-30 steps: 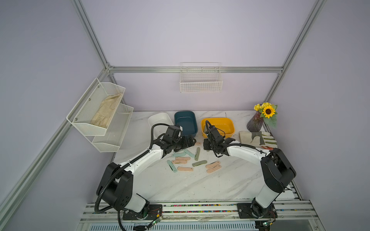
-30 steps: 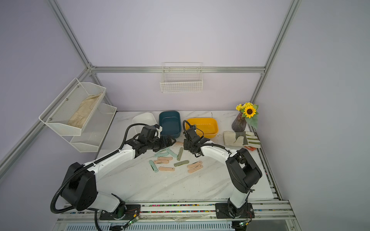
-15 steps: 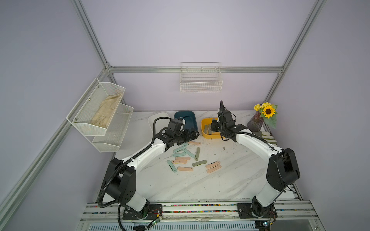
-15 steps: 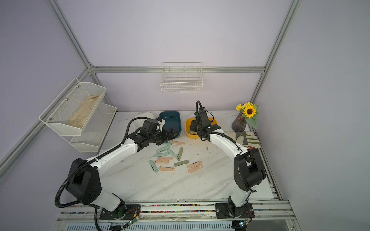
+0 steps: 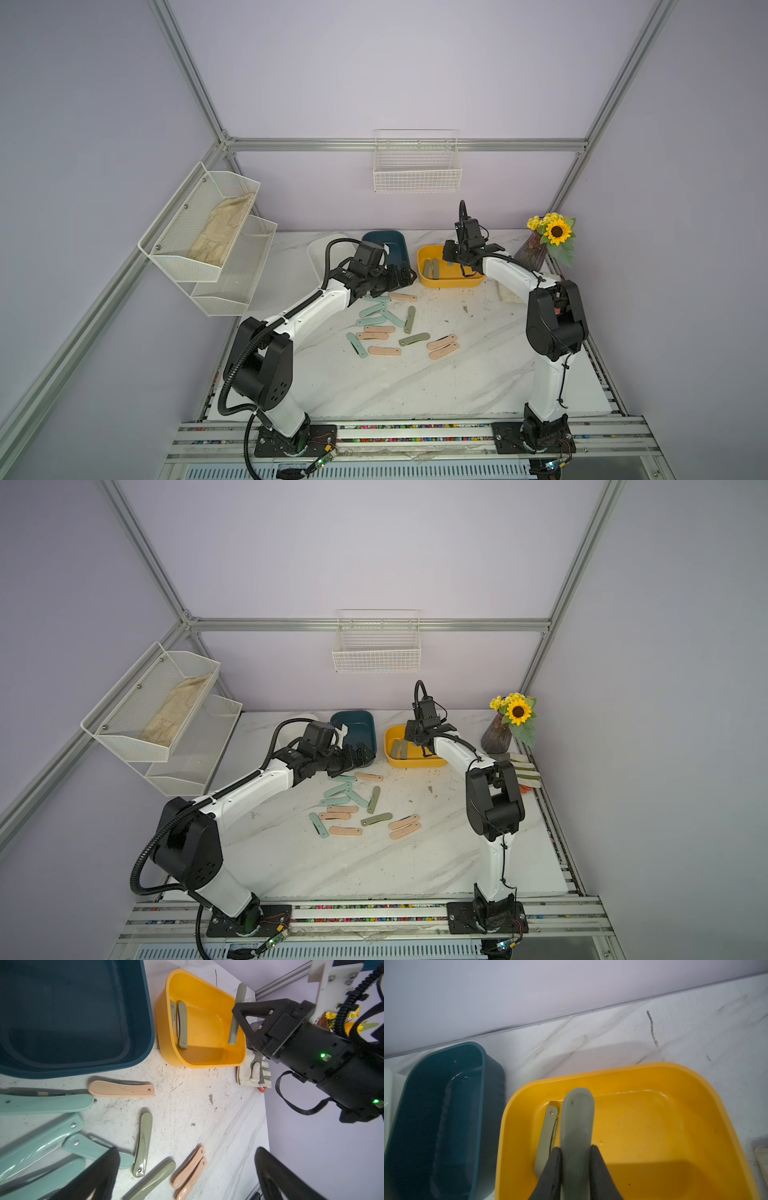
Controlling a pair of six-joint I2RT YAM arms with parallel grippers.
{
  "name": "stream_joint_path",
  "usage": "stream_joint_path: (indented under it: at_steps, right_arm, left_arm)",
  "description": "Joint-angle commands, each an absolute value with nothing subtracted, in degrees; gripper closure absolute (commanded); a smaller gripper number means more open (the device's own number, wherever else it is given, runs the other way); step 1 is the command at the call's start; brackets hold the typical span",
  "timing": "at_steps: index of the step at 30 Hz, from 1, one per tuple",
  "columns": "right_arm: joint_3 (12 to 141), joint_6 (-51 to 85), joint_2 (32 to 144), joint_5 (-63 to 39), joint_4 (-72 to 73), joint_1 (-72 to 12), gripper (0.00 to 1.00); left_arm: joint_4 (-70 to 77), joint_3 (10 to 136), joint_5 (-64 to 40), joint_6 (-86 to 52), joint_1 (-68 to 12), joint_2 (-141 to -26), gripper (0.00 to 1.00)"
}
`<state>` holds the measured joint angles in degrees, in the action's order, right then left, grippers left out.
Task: Place the fruit knives into the storage box by color
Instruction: Place the fruit knife in the storage box.
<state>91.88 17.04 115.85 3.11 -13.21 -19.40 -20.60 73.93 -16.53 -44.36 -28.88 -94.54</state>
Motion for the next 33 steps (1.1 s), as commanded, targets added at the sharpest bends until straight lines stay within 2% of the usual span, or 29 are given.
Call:
stream_joint_path:
  at_steps: [1, 27, 31, 33]
  right_arm:
    - [94.7, 14.9, 118.2, 2.7, -14.6, -19.1, 0.78]
    - [99.8, 13.5, 130.1, 2.5, -13.0, -19.0, 0.76]
    - [99.8, 13.4, 130.9, 3.2, -13.0, -19.0, 0.73]
    - [99.8, 13.4, 130.8, 3.2, -13.1, -18.9, 0.65]
  left_arm:
    - [-20.4, 79.7, -17.8, -42.9, -28.7, -94.6, 0.0]
    - [-20.4, 80.1, -18.4, -43.0, -28.7, -95.7, 0.0]
    - [-20.4, 80.0, -18.3, -43.1, -28.7, -95.9, 0.0]
    - [-20.3, 79.9, -18.3, -43.2, -28.7, -95.9, 0.0]
